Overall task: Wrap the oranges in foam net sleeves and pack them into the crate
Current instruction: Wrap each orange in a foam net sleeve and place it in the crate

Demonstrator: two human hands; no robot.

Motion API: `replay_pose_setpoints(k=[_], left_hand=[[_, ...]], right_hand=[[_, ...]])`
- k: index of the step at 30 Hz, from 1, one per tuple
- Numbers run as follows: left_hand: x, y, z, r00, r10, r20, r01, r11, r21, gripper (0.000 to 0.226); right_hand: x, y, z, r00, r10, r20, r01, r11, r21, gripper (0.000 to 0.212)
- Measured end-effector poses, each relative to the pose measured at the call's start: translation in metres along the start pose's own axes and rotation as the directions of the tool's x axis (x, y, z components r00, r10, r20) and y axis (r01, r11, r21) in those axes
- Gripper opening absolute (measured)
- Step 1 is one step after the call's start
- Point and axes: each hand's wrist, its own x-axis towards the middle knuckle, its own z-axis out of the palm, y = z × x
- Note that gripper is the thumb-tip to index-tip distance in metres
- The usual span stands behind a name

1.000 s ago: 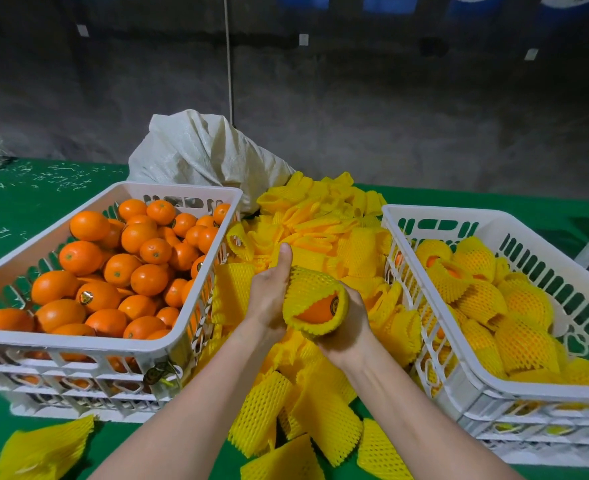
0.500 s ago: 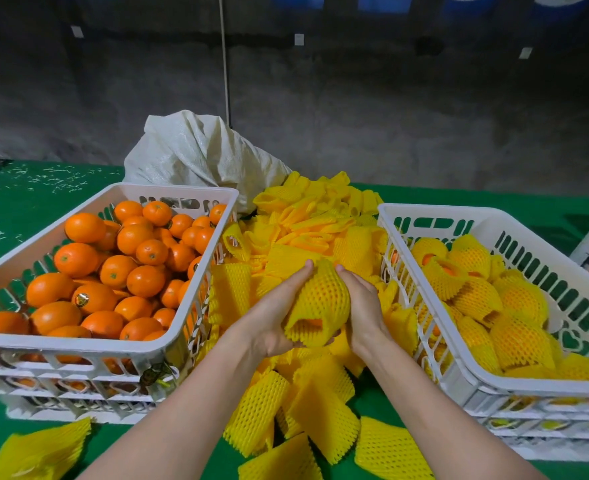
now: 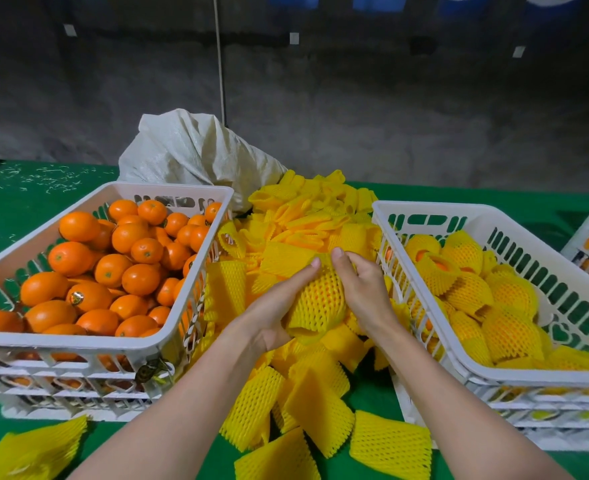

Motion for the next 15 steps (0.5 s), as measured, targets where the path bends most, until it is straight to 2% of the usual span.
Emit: replay_pose_setpoints(k=[3,5,7,8,12,13,15], left_hand=[[0.003,-0.003,0.003,1.0,-0.002,-0.004,0.001,0.998,-0.068,0.054],[0.005,-0.005,0.005,0.999,0.018,-0.042,-0.021,0.997,-0.072,0.043],[0.006,-0.006,0.005,0.994,0.053,-0.099,-0.058,0.997,-0.042,0.029],[0.006,-0.007,0.005,0.987,0.092,-0.131,-0.095,0.995,-0.019,0.025],[0.007,-0.013,0.009,0.949,0.249,-0.195,-0.25,0.968,0.019,0.013],[0.005,-0.014,0.013,0.938,0.277,-0.207,-0.276,0.961,0.035,0.017],[0.005,-0.017,0.021,0.933,0.284,-0.219,-0.278,0.959,0.058,0.052]], right_hand=[[-0.004,-0.001,0.001,0.998,-0.04,0.038,0.042,0.998,-0.052,0.034],[-0.009,0.001,0.002,0.999,-0.026,-0.02,0.024,0.995,-0.1,0.024],[-0.019,0.002,0.002,0.994,-0.021,-0.104,0.011,0.995,-0.098,0.042],[-0.025,0.003,0.001,0.992,-0.044,-0.118,0.032,0.994,-0.102,0.043],[-0.051,0.01,0.001,0.99,-0.135,0.05,0.143,0.967,-0.209,0.039],[-0.054,0.01,0.001,0.988,-0.135,0.081,0.149,0.966,-0.211,0.041],[-0.058,0.009,-0.004,0.989,-0.115,0.093,0.131,0.971,-0.199,0.047]])
